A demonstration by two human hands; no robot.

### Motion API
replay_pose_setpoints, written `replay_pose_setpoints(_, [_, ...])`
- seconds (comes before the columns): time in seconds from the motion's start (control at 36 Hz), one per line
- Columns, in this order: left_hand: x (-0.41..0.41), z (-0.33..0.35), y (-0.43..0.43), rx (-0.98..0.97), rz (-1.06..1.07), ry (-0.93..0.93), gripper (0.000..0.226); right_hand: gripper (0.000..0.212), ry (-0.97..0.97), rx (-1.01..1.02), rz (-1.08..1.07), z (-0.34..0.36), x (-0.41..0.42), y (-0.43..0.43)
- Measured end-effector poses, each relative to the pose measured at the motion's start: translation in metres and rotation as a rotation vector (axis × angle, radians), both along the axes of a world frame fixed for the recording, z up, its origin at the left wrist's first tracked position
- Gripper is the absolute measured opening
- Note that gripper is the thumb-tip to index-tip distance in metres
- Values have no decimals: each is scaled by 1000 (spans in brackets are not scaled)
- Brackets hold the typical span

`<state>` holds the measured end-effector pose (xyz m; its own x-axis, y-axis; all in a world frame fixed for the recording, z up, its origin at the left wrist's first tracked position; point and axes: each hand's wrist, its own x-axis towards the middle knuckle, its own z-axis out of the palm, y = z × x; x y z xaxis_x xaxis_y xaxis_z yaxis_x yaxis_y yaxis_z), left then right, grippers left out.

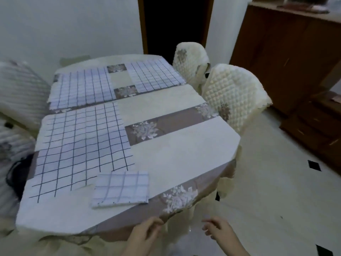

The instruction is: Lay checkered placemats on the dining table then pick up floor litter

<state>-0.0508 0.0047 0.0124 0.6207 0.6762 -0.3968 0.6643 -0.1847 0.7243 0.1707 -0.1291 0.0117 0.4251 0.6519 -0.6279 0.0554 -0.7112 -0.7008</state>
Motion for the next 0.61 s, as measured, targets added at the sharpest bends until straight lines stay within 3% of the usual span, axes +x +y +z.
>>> replay_pose_setpoints(0.06, [3, 5, 0, 226, 96, -91, 27, 16, -2, 67, 95, 15, 4, 28])
replay_pose_setpoints(0.08, [8, 13, 2, 306, 130, -80, 22, 17, 0, 99, 133, 21, 7, 42])
replay_pose_setpoints(0.28, [-2, 4, 1, 633, 162, 62, 24, 13, -52, 201, 397, 22, 11, 122])
replay_pose_setpoints(0.44, [2, -9, -21, 646, 209, 255, 49, 18, -146, 268, 635, 13, 1, 171])
replay_pose_setpoints(0.61, [17, -7, -28, 701, 306, 360, 47, 37, -295, 324, 782, 6, -16, 217])
